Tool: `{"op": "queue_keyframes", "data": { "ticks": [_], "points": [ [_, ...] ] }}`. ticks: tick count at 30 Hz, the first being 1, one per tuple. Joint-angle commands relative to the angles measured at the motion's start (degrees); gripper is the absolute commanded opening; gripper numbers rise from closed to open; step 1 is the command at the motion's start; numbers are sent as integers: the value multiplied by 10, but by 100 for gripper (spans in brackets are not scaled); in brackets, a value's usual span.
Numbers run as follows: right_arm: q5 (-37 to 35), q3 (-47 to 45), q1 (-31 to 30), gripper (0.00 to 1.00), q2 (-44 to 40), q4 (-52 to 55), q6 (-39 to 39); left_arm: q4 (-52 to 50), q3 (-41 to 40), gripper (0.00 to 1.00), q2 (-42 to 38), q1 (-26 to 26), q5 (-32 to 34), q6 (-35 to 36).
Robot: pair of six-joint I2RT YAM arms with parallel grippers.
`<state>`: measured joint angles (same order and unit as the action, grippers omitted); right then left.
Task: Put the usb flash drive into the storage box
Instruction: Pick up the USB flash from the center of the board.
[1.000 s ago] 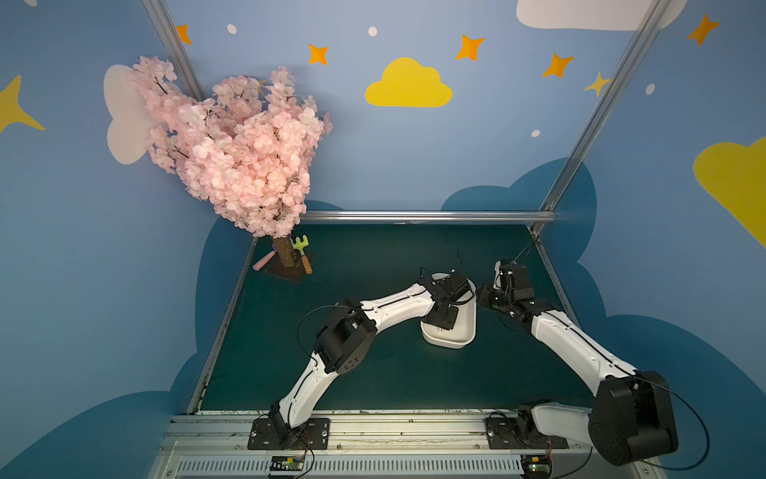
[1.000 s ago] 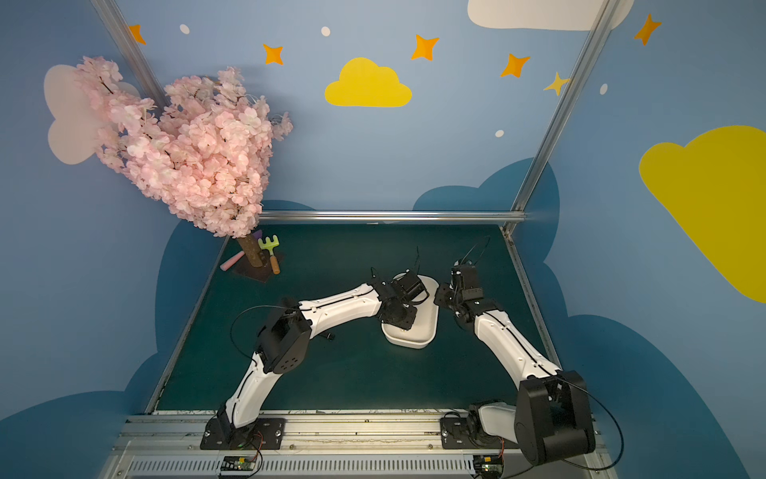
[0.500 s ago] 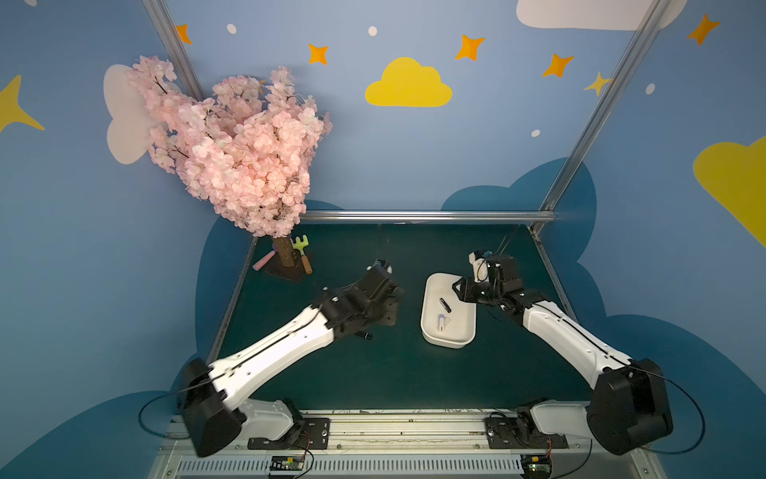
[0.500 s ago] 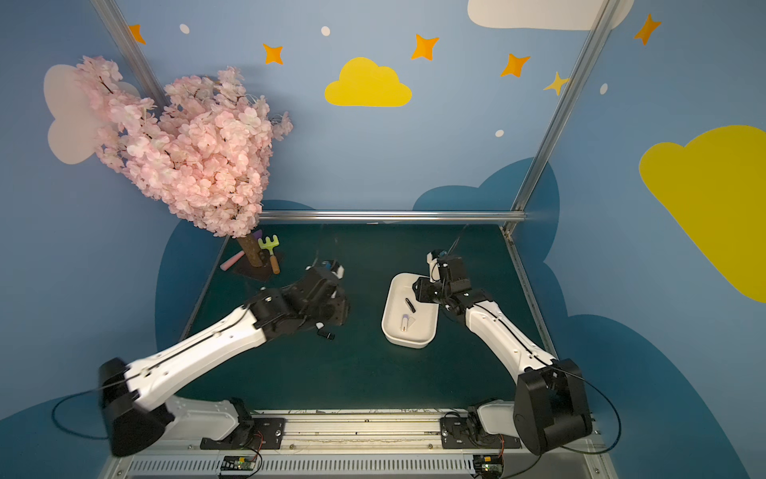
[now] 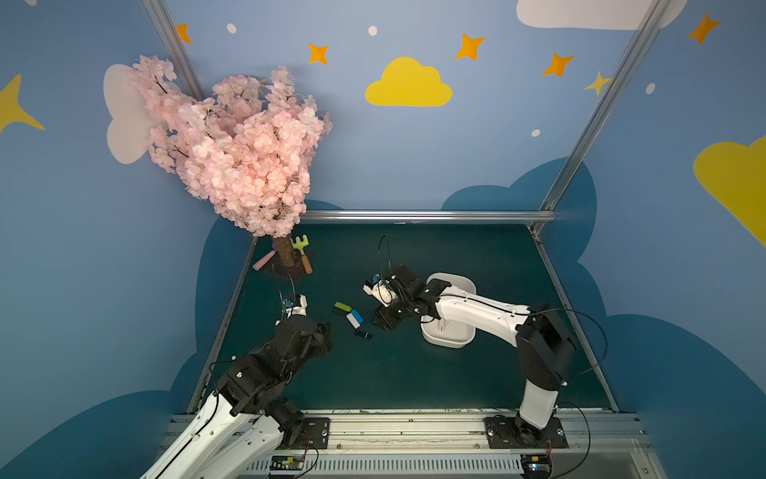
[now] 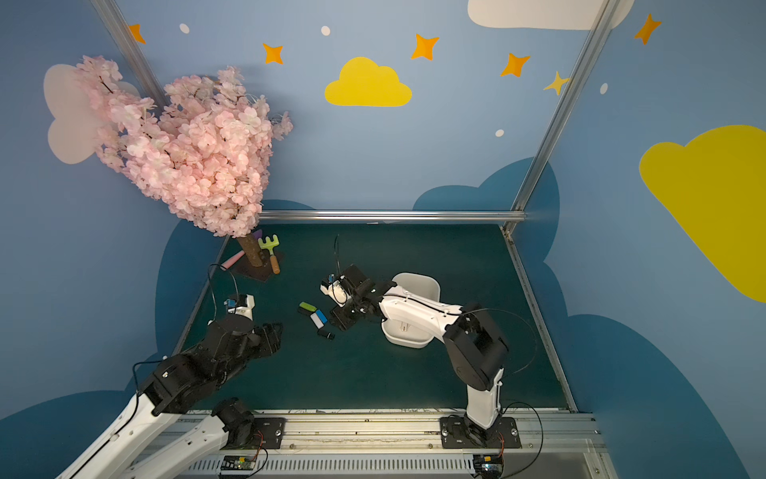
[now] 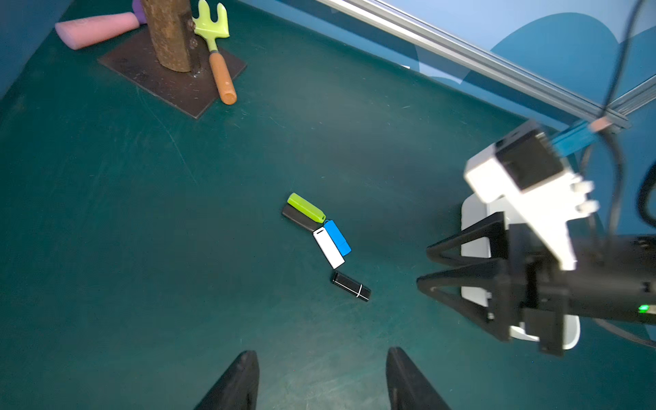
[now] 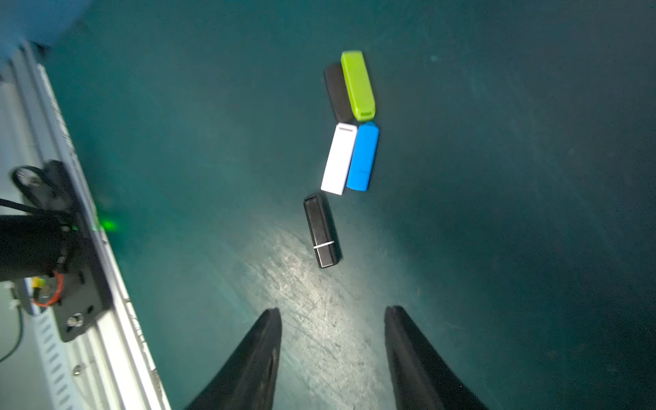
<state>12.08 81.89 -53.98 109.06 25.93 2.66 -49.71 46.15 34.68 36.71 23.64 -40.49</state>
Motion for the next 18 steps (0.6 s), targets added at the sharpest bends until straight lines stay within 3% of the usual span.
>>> {"op": "queue_keyframes", "data": {
  "ticks": [1, 6, 8, 18],
  "points": [
    [-20, 68, -26, 51, 56, 80, -45, -54, 45, 61, -1, -2, -6, 0],
    [-69, 137, -57, 51, 133, 126, -68, -90, 56, 62, -38, -3, 17, 9],
    [-77, 156, -61, 51, 153, 136, -71, -70, 45, 63, -53, -2, -4, 18],
    [-117, 209, -71, 48, 200, 163, -84, -70, 39, 63, -58, -1, -10, 16]
  ]
}}
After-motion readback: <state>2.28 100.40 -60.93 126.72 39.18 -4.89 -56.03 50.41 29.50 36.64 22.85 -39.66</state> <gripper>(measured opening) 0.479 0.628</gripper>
